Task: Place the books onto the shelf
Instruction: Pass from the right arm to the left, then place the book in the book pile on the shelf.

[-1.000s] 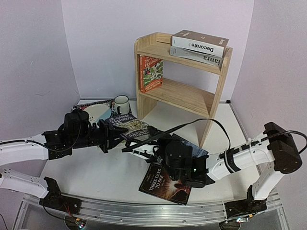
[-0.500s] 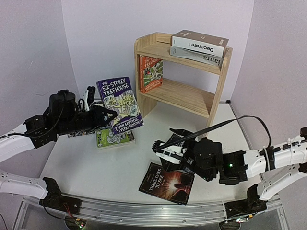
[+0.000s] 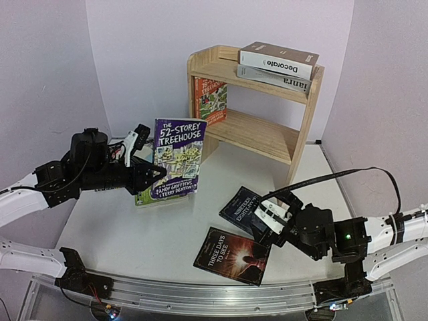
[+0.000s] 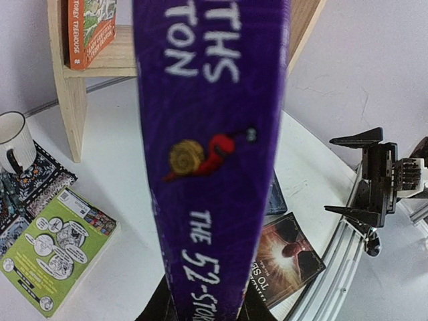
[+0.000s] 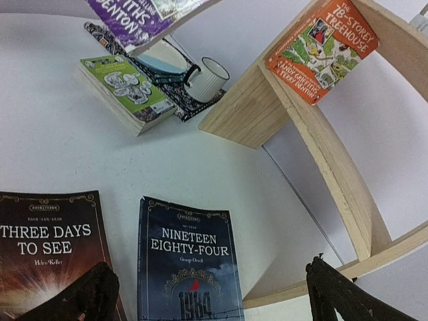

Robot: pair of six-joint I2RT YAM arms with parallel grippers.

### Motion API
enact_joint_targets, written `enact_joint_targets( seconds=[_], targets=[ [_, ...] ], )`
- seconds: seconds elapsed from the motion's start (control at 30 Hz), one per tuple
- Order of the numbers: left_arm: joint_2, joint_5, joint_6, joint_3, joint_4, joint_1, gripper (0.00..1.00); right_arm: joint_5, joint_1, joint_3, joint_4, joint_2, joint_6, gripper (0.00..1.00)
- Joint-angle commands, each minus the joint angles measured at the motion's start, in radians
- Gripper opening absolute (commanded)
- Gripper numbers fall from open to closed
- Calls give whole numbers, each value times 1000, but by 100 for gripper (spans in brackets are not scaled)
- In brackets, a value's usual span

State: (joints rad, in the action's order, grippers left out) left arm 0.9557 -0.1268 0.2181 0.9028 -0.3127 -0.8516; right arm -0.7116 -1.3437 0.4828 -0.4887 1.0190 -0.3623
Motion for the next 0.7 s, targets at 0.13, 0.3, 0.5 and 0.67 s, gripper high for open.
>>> enact_joint_targets(
  seconds=[0.13,0.3,0.5,0.67],
  targets=[
    [123,51,-118,84,298,0,0,-21,78,30,277,-28,240,98],
    [195,36,-110,128,348,0,0,-23,106,-34,295,-96,267,98],
    [225,33,-136,142,394,1,0,-70,108,-51,280,-82,261,98],
    [249,39,-163,133,452,0,0,-67,108,-40,246,-7,276,98]
  ],
)
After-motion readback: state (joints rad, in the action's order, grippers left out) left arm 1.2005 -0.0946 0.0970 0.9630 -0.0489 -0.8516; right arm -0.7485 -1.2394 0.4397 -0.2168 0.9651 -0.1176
